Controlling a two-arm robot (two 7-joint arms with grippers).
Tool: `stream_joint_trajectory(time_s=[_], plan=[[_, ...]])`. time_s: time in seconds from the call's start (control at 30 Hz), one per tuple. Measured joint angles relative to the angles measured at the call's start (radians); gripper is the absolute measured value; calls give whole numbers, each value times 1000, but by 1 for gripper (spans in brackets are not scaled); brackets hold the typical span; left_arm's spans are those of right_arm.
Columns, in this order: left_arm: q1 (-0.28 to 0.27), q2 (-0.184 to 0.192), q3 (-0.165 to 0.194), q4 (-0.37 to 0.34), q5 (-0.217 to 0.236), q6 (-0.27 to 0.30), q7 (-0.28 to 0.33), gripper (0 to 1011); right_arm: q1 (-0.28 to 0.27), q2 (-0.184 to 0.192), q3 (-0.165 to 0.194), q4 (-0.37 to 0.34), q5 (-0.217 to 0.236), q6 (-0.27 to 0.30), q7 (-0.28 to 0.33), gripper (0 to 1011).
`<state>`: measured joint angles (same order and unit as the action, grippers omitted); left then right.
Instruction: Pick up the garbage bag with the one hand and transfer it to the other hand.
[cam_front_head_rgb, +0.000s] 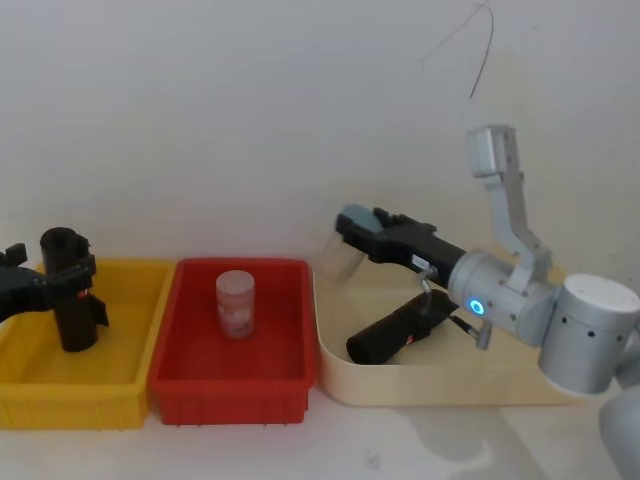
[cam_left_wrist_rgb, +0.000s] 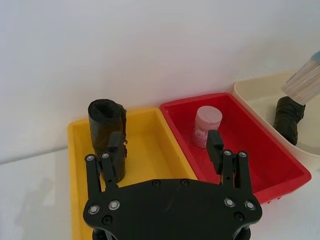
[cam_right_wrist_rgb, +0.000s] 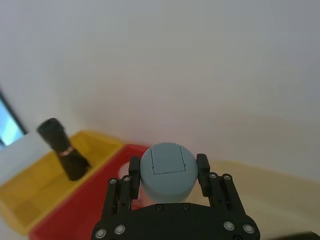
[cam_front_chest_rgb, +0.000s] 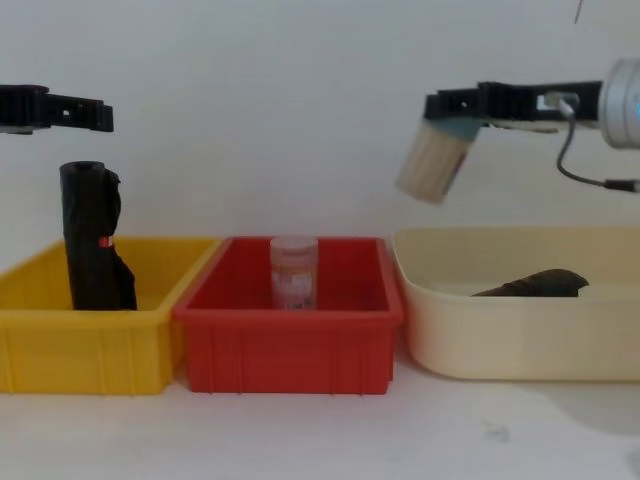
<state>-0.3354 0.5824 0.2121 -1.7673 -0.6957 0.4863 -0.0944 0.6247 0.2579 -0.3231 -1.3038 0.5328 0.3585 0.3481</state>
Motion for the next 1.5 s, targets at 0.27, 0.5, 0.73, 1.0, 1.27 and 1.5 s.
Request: stream_joint_trajectory(time_s=[0.27,0.5,0.73,1.0,1.27,1.5], plan=[[0,0,0,0,0,0,0,1000,-36,7,16,16,-29,-80,-48,791],[0,0,0,0,0,0,0,1000,-58,14,18,23,-62,-172,-56,971],[0,0,0,0,0,0,0,1000,-79,26,10,8,-86,-257,-25,1001],[0,0,0,0,0,0,0,1000,-106,41,-6,-32,-99,-337,36,1001],[0,0,0,0,0,0,0,1000,-138,62,-35,-92,-101,-399,112,1001],[0,0,0,0,0,0,0,1000,-165,76,-67,-144,-101,-425,157,1001]])
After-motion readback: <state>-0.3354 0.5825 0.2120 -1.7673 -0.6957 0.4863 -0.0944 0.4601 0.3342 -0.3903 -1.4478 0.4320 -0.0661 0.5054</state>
